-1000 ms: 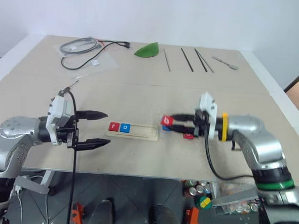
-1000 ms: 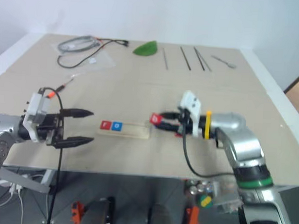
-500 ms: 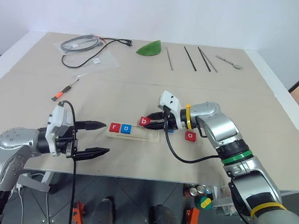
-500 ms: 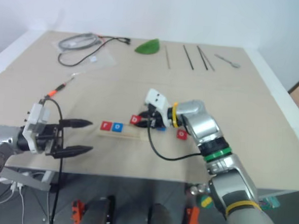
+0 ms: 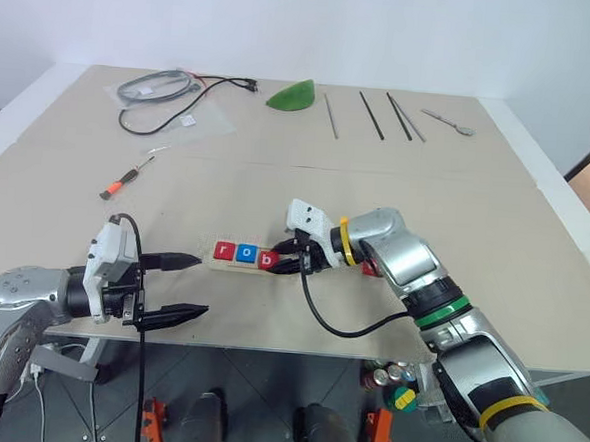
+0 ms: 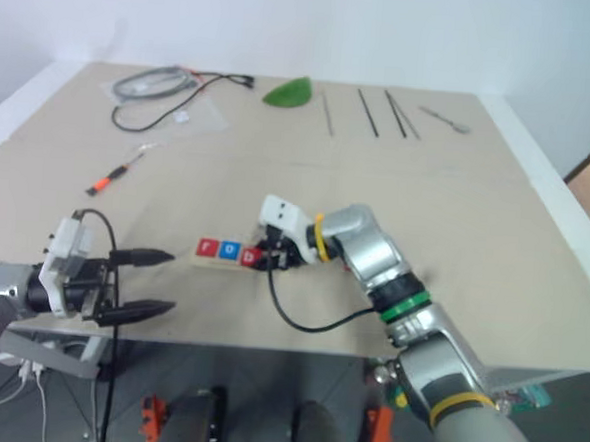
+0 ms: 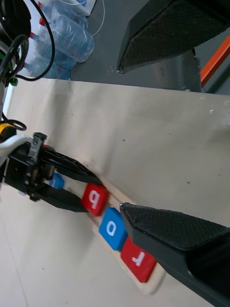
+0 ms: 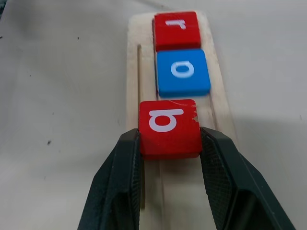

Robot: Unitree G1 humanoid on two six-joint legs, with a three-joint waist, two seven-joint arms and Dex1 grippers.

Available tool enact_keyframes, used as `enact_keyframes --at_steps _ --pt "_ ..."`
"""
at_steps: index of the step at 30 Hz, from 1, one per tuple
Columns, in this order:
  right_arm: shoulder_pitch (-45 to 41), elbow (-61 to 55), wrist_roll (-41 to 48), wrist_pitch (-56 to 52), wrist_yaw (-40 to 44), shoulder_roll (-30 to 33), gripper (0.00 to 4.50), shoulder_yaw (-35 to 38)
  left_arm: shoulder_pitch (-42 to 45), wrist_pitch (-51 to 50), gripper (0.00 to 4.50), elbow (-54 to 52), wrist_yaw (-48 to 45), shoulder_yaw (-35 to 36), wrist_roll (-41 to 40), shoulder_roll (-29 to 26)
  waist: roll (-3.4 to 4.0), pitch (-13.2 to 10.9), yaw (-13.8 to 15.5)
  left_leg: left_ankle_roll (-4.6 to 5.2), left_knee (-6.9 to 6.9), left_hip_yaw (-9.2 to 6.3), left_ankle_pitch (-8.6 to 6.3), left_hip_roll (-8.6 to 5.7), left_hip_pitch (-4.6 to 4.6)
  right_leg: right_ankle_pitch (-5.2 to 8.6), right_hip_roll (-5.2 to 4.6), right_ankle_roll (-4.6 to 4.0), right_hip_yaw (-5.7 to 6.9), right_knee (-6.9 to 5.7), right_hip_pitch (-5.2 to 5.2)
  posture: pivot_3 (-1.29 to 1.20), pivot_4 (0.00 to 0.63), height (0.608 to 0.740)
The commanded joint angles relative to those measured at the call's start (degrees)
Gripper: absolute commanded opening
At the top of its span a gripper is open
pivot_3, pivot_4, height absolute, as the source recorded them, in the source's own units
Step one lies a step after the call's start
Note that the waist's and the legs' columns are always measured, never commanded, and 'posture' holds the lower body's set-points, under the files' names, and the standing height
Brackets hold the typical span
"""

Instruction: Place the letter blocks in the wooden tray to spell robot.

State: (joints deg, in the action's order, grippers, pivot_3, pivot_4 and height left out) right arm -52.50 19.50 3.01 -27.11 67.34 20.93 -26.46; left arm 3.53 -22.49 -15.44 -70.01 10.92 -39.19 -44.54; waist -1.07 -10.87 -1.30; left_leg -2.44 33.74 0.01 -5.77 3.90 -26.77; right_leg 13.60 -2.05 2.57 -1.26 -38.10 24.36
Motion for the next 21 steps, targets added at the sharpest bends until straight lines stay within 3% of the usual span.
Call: enact_keyframes --at_steps 1,12,21 --pt "-2.1 0.1 -0.5 0.7 0.6 -0.4 1.17 0.3 0.4 1.1 4.50 -2.0 0.3 -0.3 0.3 0.3 0.00 0.0 0.0 0.00 0.00 0.00 0.00 0.00 0.00 0.00 0.00 0.01 0.00 0.00 0.00 0.00 0.150 0.740" --pt "-4.4 4.2 -2.4 4.1 2.6 -0.2 1.17 0.5 -0.3 1.5 4.50 -3.0 1.0 -1.0 1.1 1.1 0.00 0.0 0.0 0.00 0.00 0.00 0.00 0.00 0.00 0.01 0.01 0.01 0.00 0.00 0.00 0.00 0.150 0.740" --pt "-5.9 7.8 -3.9 5.8 1.8 -3.6 1.17 0.6 -0.5 1.2 4.50 -3.8 1.9 -0.9 0.8 1.4 0.00 0.0 0.0 0.01 0.00 0.00 0.00 0.03 0.01 0.01 0.05 0.00 0.00 -0.01 0.00 0.00 0.150 0.740"
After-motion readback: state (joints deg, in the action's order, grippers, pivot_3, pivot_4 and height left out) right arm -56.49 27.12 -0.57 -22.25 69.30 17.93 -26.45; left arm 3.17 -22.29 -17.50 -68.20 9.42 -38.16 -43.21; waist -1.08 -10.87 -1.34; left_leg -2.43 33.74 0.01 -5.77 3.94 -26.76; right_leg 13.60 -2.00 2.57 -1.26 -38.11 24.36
